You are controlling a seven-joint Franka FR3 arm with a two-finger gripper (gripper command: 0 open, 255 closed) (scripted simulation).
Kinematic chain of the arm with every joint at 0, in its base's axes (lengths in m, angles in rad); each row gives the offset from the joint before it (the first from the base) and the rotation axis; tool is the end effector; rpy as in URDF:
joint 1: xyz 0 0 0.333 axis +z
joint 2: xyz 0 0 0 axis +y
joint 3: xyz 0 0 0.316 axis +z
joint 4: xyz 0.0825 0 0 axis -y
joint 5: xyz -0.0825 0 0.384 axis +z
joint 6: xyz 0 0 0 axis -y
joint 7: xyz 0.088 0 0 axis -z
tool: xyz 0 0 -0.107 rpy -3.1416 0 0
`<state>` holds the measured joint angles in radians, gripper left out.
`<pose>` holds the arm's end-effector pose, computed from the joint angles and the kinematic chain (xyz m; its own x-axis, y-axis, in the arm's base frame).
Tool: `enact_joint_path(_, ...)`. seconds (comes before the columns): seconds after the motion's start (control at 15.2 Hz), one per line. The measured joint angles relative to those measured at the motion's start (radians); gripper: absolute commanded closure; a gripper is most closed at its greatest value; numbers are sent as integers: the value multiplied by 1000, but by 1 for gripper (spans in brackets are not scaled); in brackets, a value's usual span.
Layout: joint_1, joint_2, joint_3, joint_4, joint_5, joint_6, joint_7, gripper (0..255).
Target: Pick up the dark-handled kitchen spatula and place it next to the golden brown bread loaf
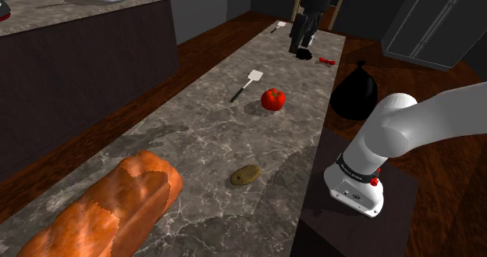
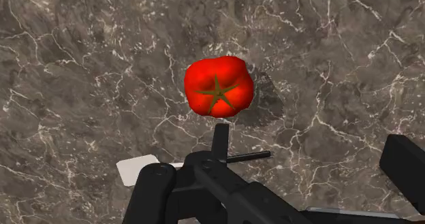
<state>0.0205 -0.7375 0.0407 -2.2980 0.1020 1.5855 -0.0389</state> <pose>0.3211 0.0345 0.6041 0.9957 0.0885 0.0274 0.0903 -0.9932 -0.0735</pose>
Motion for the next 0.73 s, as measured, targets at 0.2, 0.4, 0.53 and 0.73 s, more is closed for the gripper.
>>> enact_joint_path(0.2, -16, 36, 22, 1, 11, 33, 59, 0)
enact_joint_path(0.4, -53, 112, 71, -6, 33, 116, 199, 0)
enact_joint_path(0.53, -80, 173, 99, -2, 42, 170, 297, 0)
enact_joint_path(0.73, -120, 275, 138, 21, 47, 246, 444, 0)
